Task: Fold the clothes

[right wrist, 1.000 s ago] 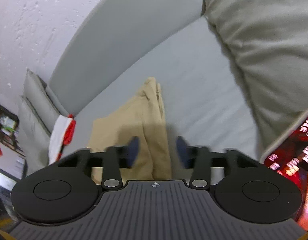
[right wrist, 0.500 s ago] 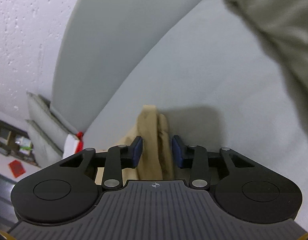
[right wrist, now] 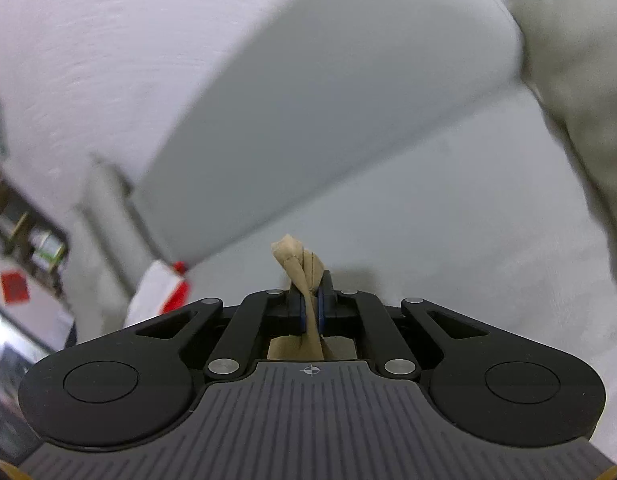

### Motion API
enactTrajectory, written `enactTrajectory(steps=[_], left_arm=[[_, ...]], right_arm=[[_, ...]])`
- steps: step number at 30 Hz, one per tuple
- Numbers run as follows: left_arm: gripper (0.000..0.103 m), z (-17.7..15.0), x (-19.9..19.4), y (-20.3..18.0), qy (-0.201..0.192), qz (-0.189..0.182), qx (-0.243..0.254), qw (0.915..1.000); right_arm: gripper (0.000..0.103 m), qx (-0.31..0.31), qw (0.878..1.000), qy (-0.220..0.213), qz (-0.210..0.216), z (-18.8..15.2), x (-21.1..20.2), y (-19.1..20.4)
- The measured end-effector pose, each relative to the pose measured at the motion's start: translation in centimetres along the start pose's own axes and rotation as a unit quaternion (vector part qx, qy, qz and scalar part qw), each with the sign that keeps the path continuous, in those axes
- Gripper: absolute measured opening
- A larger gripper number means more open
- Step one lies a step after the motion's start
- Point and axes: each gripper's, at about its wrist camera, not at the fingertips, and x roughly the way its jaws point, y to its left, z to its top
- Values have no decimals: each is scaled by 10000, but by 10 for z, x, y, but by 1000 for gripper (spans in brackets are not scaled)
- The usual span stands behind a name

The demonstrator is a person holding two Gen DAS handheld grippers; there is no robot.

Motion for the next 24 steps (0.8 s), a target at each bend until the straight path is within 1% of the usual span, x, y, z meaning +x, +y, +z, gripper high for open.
enactTrajectory(steps=[1, 3, 5, 7, 8, 10, 11, 13, 14, 15, 16, 17, 18, 19, 20, 21, 23, 24], left_arm=[[10, -3, -13, 0, -40, -41, -97, 9999], [27, -22, -55, 5, -248, -241, -289, 9990], [31, -45, -98, 11, -484, -401, -412, 9972], [32, -72, -134, 28, -647, -410, -674, 9948], [32, -87, -151, 39, -734, -360, -870, 9928], [31, -117, -181, 63, -915, -224, -1331, 9866], [31, -131, -194, 75, -1005, -146, -1592, 9820], [31, -154, -214, 96, -1243, -21, -2140, 9689], [31, -162, -220, 104, -1342, -16, -2345, 9628], [31, -167, -224, 110, -1410, -14, -2475, 9586], [31, -171, -225, 112, -1459, -10, -2534, 9563], [34, -174, -227, 113, -1506, -6, -2581, 9543], [36, -176, -227, 112, -1512, -12, -2590, 9540], [38, -176, -226, 109, -1506, -25, -2574, 9545], [40, -176, -225, 105, -1500, -40, -2555, 9551], [42, -174, -223, 102, -1474, -31, -2516, 9565], [42, -170, -215, 95, -1402, 29, -2406, 9605], [43, -168, -209, 90, -1357, 80, -2333, 9628]], right_arm=[[5, -233, 9997, -59, 70, -4, -16, 14], [5, -718, 9972, -121, 183, -16, -45, 44], [5, -1290, 9912, -155, 265, -32, -72, 75], [5, -2048, 9784, -153, 250, -57, -99, 100], [5, -2459, 9689, -114, 243, -72, -110, 111], [5, -3320, 9430, 73, 236, -107, -130, 131], [5, -3731, 9272, 223, 239, -127, -141, 139], [5, -4373, 8965, 712, 90, -168, -156, 145], [6, -4545, 8853, 983, -28, -185, -161, 143], [7, -4515, 8846, 1157, -151, -194, -165, 139], [9, -4395, 8891, 1247, -264, -200, -170, 134], [11, -4274, 8933, 1337, -377, -207, -175, 130], [16, -4068, 9015, 1407, -438, -209, -179, 125], [25, -3787, 9128, 1461, -454, -208, -184, 121], [36, -3558, 9217, 1472, -479, -208, -190, 117], [41, -3373, 9288, 1446, -512, -210, -198, 113], [43, -3043, 9409, 1377, -558, -213, -212, 106], [43, -2938, 9448, 1336, -562, -214, -213, 110]])
